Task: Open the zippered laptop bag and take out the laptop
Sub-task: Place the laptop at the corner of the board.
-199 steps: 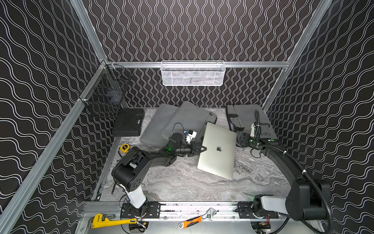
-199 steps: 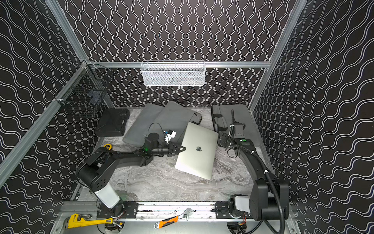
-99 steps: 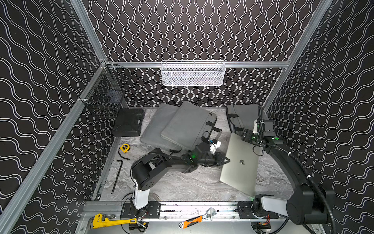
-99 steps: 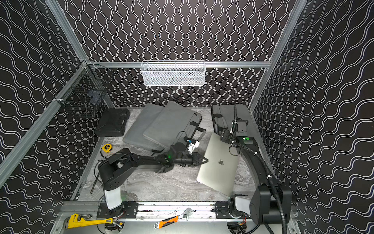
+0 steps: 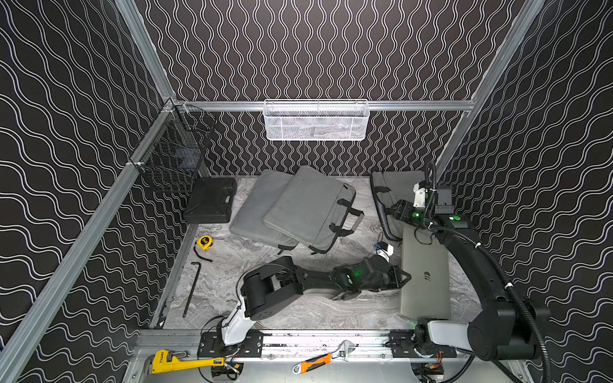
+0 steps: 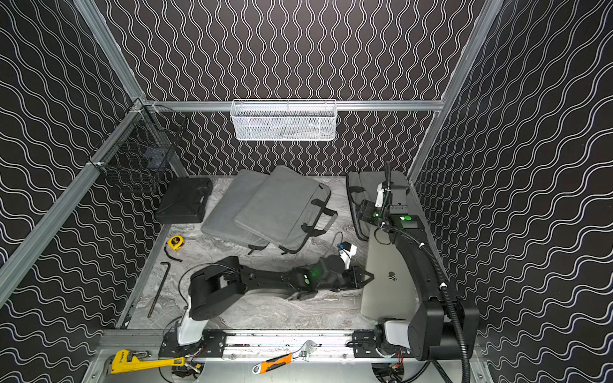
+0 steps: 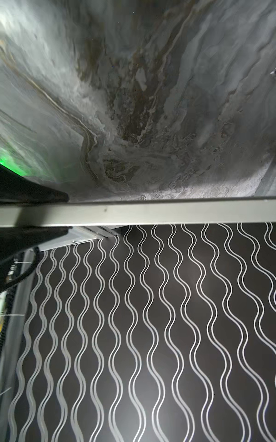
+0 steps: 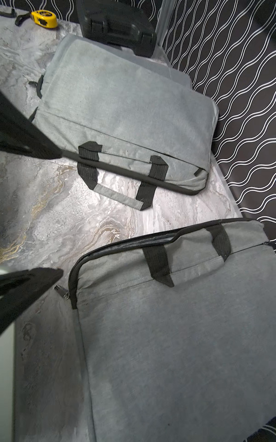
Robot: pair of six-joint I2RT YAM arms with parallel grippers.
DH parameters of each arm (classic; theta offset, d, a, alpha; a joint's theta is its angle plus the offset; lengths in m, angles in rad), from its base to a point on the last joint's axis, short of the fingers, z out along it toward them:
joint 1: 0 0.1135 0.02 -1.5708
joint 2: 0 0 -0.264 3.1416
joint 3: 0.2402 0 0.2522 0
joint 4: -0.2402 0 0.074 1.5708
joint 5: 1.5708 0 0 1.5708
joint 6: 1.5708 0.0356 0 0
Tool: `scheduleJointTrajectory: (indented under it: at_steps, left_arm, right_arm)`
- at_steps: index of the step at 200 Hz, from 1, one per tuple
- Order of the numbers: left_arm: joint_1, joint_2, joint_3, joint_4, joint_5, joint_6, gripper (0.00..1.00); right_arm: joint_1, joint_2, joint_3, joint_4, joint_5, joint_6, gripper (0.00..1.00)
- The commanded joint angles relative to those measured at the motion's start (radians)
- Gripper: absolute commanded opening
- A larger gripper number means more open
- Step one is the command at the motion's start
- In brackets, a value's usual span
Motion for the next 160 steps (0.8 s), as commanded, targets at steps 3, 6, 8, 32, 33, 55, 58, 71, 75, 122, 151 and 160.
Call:
scheduleJointTrajectory:
  at_steps: [3, 6, 8, 32, 33, 55, 58, 71, 75, 122, 151, 160]
  left_arm:
    - [-0.029, 0.057, 0.076, 0.123, -0.109, -0.059, 0.00]
    - [-0.034, 0.066, 0.085, 0.122, -0.121, -0.066, 0.00]
    - [-0.037, 0.072, 0.089, 0.123, -0.127, -0.071, 0.00]
    - [-0.084, 0.114, 0.112, 0.135, -0.230, -0.124, 0.00]
    - [-0.086, 0.115, 0.113, 0.135, -0.234, -0.125, 0.00]
    - [-0.120, 0.115, 0.109, 0.106, -0.330, -0.161, 0.00]
    - [-0.123, 0.115, 0.107, 0.105, -0.345, -0.167, 0.00]
    - [-0.128, 0.126, 0.115, 0.086, -0.380, -0.196, 0.00]
    - [-0.128, 0.132, 0.125, 0.080, -0.381, -0.202, 0.00]
    - [-0.128, 0.231, 0.259, 0.019, -0.384, -0.253, 0.00]
    - [-0.129, 0.277, 0.258, 0.051, -0.422, -0.301, 0.00]
    - [-0.134, 0.289, 0.251, 0.087, -0.446, -0.304, 0.00]
  right_arm:
    - [-0.003, -0.002, 0.007, -0.008, -0.035, 0.013, 0.73]
    - [-0.004, -0.001, 0.007, -0.008, -0.038, 0.012, 0.73]
    - [-0.003, 0.000, 0.007, -0.008, -0.040, 0.012, 0.72]
    - [-0.003, 0.002, 0.010, -0.011, -0.044, 0.013, 0.72]
    - [-0.004, 0.002, 0.010, -0.011, -0.045, 0.014, 0.72]
    - [-0.003, -0.005, 0.005, 0.010, -0.065, 0.024, 0.71]
    - [-0.004, -0.005, 0.004, 0.014, -0.068, 0.026, 0.71]
    - [-0.004, -0.002, 0.002, 0.018, -0.082, 0.031, 0.71]
    - [-0.004, 0.000, 0.002, 0.017, -0.085, 0.031, 0.71]
    - [-0.004, 0.018, 0.037, -0.032, -0.071, -0.014, 0.70]
    - [-0.003, 0.000, 0.044, -0.034, -0.077, -0.017, 0.70]
    - [-0.003, -0.012, 0.041, -0.027, -0.064, -0.017, 0.70]
